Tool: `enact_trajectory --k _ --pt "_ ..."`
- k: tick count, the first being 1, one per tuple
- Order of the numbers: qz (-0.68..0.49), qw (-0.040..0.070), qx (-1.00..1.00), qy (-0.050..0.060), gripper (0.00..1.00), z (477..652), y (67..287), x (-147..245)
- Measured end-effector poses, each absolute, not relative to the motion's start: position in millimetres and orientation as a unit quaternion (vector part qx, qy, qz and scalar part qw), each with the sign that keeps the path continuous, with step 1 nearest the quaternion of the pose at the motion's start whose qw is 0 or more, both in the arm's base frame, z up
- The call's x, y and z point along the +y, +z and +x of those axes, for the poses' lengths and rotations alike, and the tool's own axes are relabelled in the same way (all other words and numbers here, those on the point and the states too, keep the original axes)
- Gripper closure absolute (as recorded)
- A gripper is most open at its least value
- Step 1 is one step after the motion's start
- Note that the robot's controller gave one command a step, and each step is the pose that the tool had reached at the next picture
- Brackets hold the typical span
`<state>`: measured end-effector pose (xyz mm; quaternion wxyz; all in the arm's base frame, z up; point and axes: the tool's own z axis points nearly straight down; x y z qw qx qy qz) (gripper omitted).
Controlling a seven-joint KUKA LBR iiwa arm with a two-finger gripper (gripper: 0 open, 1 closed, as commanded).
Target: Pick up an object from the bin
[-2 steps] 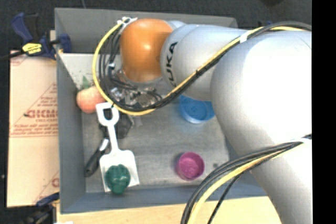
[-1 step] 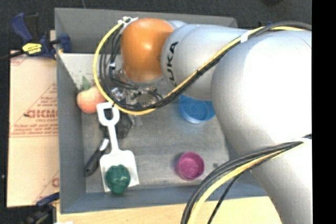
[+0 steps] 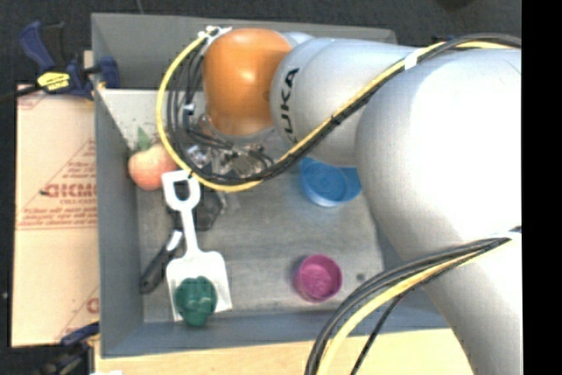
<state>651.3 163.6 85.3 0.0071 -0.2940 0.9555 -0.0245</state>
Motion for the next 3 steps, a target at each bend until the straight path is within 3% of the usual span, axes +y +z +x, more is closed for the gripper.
enact_trajectory --k 1,3 --pt "-0.294 0.007 0.955 -0.026 1.0 651.8 91 162" --pt "-0.293 0.009 0.956 -0.026 1.0 652.2 127 162"
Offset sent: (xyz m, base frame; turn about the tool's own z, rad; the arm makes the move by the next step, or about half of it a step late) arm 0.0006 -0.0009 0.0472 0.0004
